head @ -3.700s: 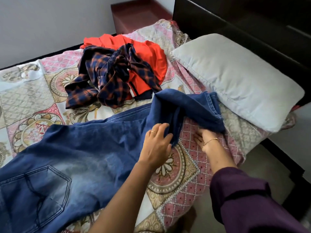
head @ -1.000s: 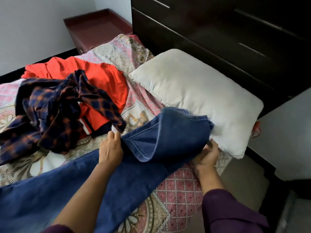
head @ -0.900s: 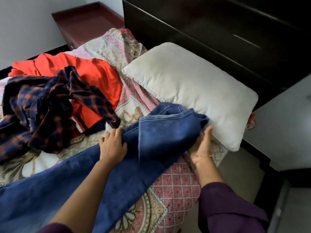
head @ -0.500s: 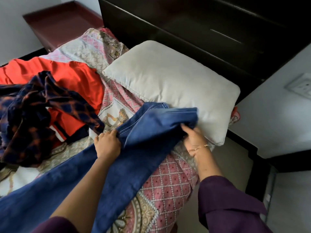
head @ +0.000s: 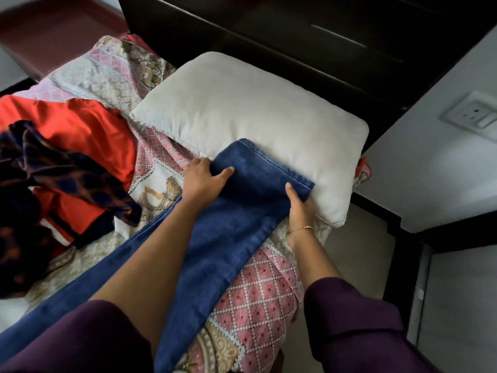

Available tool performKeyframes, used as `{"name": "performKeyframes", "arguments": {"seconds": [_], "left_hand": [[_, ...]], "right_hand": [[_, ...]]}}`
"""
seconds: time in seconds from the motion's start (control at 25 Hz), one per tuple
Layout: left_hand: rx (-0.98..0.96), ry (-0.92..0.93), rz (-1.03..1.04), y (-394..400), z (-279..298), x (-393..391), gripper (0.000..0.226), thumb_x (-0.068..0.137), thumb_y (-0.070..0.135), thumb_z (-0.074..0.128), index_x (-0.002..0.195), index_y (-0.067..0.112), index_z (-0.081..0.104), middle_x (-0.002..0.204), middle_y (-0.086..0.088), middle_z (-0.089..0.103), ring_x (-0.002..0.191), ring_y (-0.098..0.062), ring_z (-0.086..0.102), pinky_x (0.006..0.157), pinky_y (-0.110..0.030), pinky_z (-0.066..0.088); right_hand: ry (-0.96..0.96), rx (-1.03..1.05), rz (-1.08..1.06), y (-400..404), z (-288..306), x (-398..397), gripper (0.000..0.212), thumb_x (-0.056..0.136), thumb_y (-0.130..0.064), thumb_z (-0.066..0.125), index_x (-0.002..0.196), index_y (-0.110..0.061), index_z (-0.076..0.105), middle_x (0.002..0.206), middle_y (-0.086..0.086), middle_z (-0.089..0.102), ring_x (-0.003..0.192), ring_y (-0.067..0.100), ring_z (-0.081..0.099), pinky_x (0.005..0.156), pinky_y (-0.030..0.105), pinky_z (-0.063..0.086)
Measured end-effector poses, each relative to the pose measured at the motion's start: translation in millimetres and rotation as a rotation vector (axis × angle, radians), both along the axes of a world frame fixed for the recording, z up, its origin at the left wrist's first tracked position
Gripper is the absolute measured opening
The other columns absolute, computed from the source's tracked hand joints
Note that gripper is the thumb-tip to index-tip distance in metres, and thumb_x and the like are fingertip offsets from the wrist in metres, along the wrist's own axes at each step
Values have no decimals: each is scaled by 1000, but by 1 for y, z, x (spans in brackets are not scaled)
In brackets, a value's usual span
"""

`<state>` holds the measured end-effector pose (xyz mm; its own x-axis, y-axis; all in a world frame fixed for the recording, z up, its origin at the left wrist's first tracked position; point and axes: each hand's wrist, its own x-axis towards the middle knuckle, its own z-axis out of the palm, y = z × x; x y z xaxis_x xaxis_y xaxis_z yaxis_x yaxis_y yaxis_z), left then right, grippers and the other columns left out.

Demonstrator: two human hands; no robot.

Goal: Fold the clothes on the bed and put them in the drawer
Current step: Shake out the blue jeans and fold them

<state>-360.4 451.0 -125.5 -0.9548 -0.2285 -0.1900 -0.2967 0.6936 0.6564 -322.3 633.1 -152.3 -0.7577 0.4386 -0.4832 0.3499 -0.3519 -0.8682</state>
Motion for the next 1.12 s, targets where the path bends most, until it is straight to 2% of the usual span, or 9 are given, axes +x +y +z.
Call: {"name": "performKeyframes", "arguments": {"seconds": [0.16,0.28,0.36,0.52,0.6,0.76,0.92,1.0,1.12], "left_hand": [[288,-252,4,-4,-5,-20,57,84,53,60,115,5,63,115,-13,62,105,-29,59,94,-37,47],[471,-352,3,-15,1,-25,51,76,50,70,107,10,67,106,-9,68,95,-25,65,90,-39,52],[524,-399,-36,-21,13,-29,41,71,45,77,96,13,69,97,-7,71,89,-24,67,83,-37,54],[702,-395,-189,-25,44,-44,20,57,25,84,74,19,74,80,-1,73,73,-16,69,68,-27,55],[745,-304,-220,-21,53,-56,11,65,10,78,69,20,75,73,1,72,66,-13,67,63,-23,55],[392,-49,-119,7,32,-71,27,83,-7,50,77,14,65,74,-8,57,68,-18,49,57,-24,39],[252,65,-92,23,3,-73,14,93,11,52,102,2,60,99,-14,62,91,-25,54,78,-32,41],[24,155,-81,27,-3,-74,21,96,15,48,108,-1,55,111,-19,60,104,-33,53,85,-37,38],[-254,391,35,38,-15,-46,31,93,26,52,119,9,49,132,-11,47,122,-32,39,97,-46,29]], "right_hand": [[28,-8,94,-7,0,-2,11,82,-16,71,92,-18,66,99,-1,67,97,19,64,85,32,52],[9,-130,235,0,5,-12,11,80,-11,71,89,-15,70,97,7,72,94,26,67,83,39,54],[47,-148,308,12,15,-18,12,80,-3,67,87,-12,70,85,5,73,85,23,69,78,34,55],[167,-67,268,28,29,-26,16,81,4,63,81,-10,68,71,-4,73,69,9,69,61,21,54],[178,-48,243,26,25,-24,15,82,6,62,82,-9,67,71,-5,72,69,8,68,61,20,53],[145,102,156,20,10,-26,18,78,4,69,95,1,65,81,2,68,72,12,64,67,24,53],[103,460,208,21,3,-32,34,74,-6,76,106,0,64,95,2,64,89,18,62,73,25,49],[125,490,259,23,7,-37,59,76,-3,74,129,-15,52,113,-14,54,103,6,55,83,11,44],[83,451,243,21,8,-40,59,75,3,70,122,-23,46,97,-22,46,80,1,50,64,0,40]]}}
